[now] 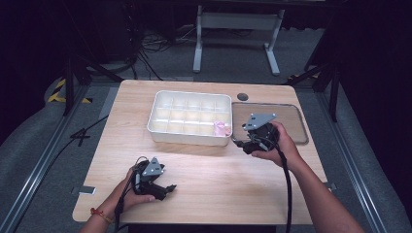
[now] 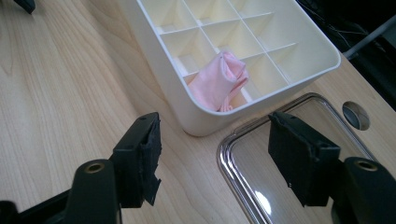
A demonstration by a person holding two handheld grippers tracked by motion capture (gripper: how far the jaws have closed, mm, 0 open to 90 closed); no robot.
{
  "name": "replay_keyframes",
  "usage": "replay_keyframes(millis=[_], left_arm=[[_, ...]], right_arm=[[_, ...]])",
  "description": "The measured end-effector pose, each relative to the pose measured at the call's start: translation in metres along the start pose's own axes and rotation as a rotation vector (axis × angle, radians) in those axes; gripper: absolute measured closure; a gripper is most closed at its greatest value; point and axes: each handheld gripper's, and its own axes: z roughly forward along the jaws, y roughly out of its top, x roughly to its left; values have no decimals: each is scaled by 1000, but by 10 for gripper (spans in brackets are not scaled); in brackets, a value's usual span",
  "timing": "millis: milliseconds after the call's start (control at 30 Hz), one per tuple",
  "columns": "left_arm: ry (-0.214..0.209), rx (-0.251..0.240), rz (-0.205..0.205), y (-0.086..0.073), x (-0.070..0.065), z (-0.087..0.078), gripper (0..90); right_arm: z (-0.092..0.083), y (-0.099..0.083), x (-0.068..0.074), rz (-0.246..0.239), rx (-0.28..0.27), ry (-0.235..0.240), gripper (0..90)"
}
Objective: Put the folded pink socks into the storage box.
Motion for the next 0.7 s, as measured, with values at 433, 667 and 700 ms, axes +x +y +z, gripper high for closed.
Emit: replay_keyframes(millis=[433,667,700], left_arm=[[1,0,-1,0,0,0,146],[1,0,0,0,0,0,145],[1,0,-1,0,0,0,146]], right_arm=[[-6,-19,2,7,9,-38,354],[-7,-30,3,2,23,-57,347],[-7,-31,3,8,26,-56,347]])
